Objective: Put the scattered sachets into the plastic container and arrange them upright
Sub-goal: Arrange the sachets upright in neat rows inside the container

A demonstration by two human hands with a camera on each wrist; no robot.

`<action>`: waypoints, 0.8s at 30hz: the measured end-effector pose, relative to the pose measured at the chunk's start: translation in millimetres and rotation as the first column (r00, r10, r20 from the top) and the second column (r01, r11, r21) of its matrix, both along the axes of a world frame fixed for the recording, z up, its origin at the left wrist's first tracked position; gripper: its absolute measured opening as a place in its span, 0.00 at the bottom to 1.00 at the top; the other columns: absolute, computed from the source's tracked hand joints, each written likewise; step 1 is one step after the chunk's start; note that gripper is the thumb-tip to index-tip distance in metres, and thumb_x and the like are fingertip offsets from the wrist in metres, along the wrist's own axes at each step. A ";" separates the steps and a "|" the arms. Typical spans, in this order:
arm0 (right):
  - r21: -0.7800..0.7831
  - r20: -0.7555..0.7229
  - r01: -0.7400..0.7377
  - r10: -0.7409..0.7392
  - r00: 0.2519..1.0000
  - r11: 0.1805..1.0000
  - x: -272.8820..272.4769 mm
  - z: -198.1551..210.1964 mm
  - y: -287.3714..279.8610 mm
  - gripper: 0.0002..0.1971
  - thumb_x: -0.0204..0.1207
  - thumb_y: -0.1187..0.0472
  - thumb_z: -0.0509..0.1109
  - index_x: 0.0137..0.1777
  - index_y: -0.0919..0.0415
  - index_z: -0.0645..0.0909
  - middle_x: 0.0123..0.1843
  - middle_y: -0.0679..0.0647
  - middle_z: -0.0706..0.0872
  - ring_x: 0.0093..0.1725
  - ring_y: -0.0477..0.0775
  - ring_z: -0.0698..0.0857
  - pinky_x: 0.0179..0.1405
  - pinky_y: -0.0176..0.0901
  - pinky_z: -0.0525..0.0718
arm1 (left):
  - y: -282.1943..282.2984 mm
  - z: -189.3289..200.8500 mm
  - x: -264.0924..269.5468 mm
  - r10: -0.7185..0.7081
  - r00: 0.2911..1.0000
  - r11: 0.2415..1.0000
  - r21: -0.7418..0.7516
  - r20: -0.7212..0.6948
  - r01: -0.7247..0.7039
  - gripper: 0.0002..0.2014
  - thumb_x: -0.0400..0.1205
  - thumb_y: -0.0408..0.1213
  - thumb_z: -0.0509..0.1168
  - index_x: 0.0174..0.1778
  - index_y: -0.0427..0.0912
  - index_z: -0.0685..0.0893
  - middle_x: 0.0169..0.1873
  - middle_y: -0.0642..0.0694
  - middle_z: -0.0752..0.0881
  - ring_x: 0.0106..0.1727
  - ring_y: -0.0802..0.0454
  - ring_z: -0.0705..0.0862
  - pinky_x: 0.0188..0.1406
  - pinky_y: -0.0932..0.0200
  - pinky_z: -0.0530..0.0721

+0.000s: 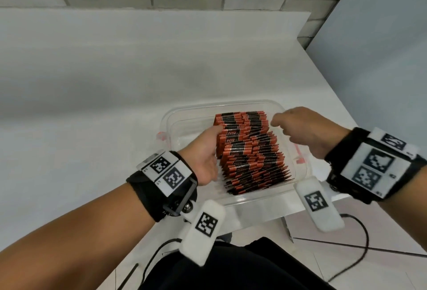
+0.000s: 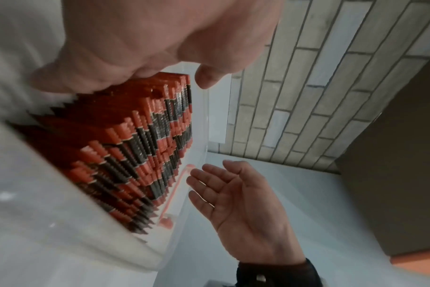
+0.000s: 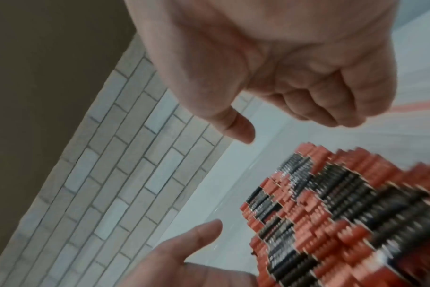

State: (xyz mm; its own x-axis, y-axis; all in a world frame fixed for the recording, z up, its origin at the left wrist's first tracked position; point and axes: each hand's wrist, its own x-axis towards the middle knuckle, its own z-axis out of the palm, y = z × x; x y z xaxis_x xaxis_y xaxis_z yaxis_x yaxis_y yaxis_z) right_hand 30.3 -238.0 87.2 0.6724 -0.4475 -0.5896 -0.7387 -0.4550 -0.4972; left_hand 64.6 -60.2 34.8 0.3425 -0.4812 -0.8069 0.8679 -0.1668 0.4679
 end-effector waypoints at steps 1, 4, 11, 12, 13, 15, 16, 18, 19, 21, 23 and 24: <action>0.060 0.004 0.065 -0.065 0.998 0.996 -4.0 -2.4 -3.2 0.27 0.77 0.49 0.67 0.72 0.61 0.72 0.74 0.56 0.75 0.72 0.59 0.73 0.74 0.61 0.71 | -2.2 0.4 -3.1 -0.013 1.000 1.000 -0.011 -0.017 0.013 0.22 0.86 0.52 0.55 0.42 0.40 0.87 0.55 0.39 0.84 0.58 0.43 0.81 0.69 0.44 0.71; 0.171 -0.001 0.155 -0.157 0.988 0.973 -13.4 -9.7 -2.9 0.33 0.79 0.42 0.63 0.79 0.60 0.64 0.79 0.57 0.70 0.76 0.60 0.70 0.77 0.58 0.66 | -6.8 2.4 -6.8 -0.025 0.999 0.999 -0.026 -0.030 0.024 0.21 0.84 0.53 0.57 0.45 0.38 0.84 0.45 0.41 0.88 0.41 0.48 0.85 0.29 0.59 0.83; 0.317 0.009 0.244 -0.260 0.965 0.917 -18.9 -21.9 0.5 0.21 0.82 0.45 0.61 0.67 0.59 0.71 0.50 0.52 0.86 0.55 0.50 0.83 0.65 0.43 0.73 | -11.4 5.5 -11.7 0.005 1.000 1.000 -0.031 -0.027 -0.006 0.22 0.84 0.55 0.57 0.57 0.40 0.85 0.45 0.43 0.90 0.39 0.49 0.88 0.21 0.65 0.82; 0.316 0.020 0.248 -0.267 0.963 0.916 -19.1 -22.8 -0.3 0.20 0.82 0.45 0.61 0.67 0.58 0.71 0.47 0.50 0.85 0.54 0.49 0.82 0.67 0.44 0.72 | -11.7 5.1 -11.6 0.018 1.000 1.000 -0.022 -0.005 -0.018 0.22 0.85 0.55 0.57 0.58 0.40 0.85 0.42 0.44 0.90 0.37 0.51 0.88 0.17 0.67 0.81; 0.310 0.032 0.241 -0.264 0.964 0.919 -19.6 -23.4 -0.8 0.21 0.82 0.45 0.61 0.67 0.58 0.71 0.46 0.49 0.84 0.55 0.50 0.81 0.70 0.45 0.71 | -12.4 3.6 -11.6 0.036 0.999 0.999 -0.016 0.036 -0.036 0.21 0.86 0.54 0.56 0.59 0.41 0.84 0.37 0.46 0.91 0.33 0.53 0.88 0.13 0.69 0.78; 0.305 0.027 0.219 -0.239 0.971 0.927 -20.5 -24.4 -0.5 0.23 0.82 0.43 0.62 0.66 0.61 0.74 0.47 0.49 0.86 0.59 0.51 0.81 0.72 0.46 0.71 | -13.6 3.5 -12.6 0.069 0.992 0.997 -0.024 0.109 -0.067 0.19 0.87 0.51 0.54 0.60 0.42 0.83 0.25 0.50 0.89 0.22 0.58 0.86 0.08 0.69 0.74; 0.305 0.015 0.215 -0.230 0.973 0.928 -20.8 -25.3 -0.5 0.24 0.81 0.43 0.62 0.64 0.63 0.78 0.47 0.50 0.89 0.58 0.51 0.83 0.71 0.46 0.73 | -14.6 4.6 -13.0 0.082 0.990 0.996 -0.036 0.119 -0.078 0.18 0.87 0.50 0.55 0.60 0.43 0.82 0.23 0.51 0.88 0.20 0.59 0.85 0.08 0.68 0.74; 0.303 0.001 0.211 -0.221 0.975 0.929 -21.2 -27.1 -0.1 0.19 0.81 0.43 0.62 0.55 0.59 0.83 0.42 0.48 0.92 0.52 0.49 0.87 0.66 0.44 0.76 | -16.1 6.5 -13.9 0.107 0.989 0.993 -0.051 0.098 -0.103 0.19 0.86 0.50 0.56 0.64 0.42 0.83 0.26 0.49 0.90 0.23 0.57 0.87 0.12 0.66 0.78; 0.298 0.002 0.209 -0.220 0.976 0.931 -21.0 -27.5 0.1 0.18 0.81 0.43 0.62 0.51 0.57 0.84 0.40 0.48 0.92 0.51 0.49 0.87 0.66 0.45 0.76 | -16.6 7.1 -13.8 0.114 0.990 0.993 -0.053 0.082 -0.110 0.21 0.86 0.51 0.57 0.65 0.41 0.83 0.29 0.48 0.91 0.25 0.56 0.88 0.15 0.65 0.80; 0.289 0.011 0.208 -0.221 0.975 0.935 -20.5 -28.3 0.3 0.20 0.81 0.42 0.62 0.56 0.58 0.83 0.49 0.50 0.92 0.56 0.51 0.85 0.70 0.47 0.75 | -16.3 9.5 -14.3 0.135 0.989 0.990 -0.051 0.066 -0.132 0.21 0.86 0.52 0.57 0.65 0.41 0.84 0.34 0.46 0.91 0.25 0.55 0.88 0.15 0.65 0.80; 0.286 0.014 0.201 -0.214 0.977 0.937 -18.9 -28.0 1.5 0.27 0.79 0.38 0.63 0.68 0.58 0.78 0.66 0.53 0.84 0.68 0.55 0.79 0.76 0.53 0.70 | -15.5 10.6 -14.5 0.154 0.986 0.987 -0.056 0.063 -0.151 0.21 0.86 0.51 0.57 0.62 0.40 0.84 0.38 0.45 0.89 0.23 0.56 0.88 0.12 0.65 0.79; 0.291 0.009 0.205 -0.216 0.976 0.935 -18.1 -28.2 2.6 0.30 0.78 0.37 0.62 0.72 0.57 0.75 0.70 0.54 0.81 0.71 0.56 0.77 0.77 0.55 0.69 | -15.1 11.3 -14.9 0.158 0.986 0.986 -0.066 0.053 -0.155 0.20 0.86 0.52 0.57 0.59 0.39 0.85 0.37 0.45 0.89 0.23 0.56 0.88 0.12 0.66 0.79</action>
State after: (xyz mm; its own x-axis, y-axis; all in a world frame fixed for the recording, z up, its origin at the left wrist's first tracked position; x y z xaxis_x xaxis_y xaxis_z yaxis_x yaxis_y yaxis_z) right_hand 12.2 -235.5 59.0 0.6069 -0.3974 -0.6883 -0.7789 -0.1252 -0.6145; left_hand 49.7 -75.3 46.1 0.4627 -0.4659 -0.7542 0.8522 -0.0007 0.5233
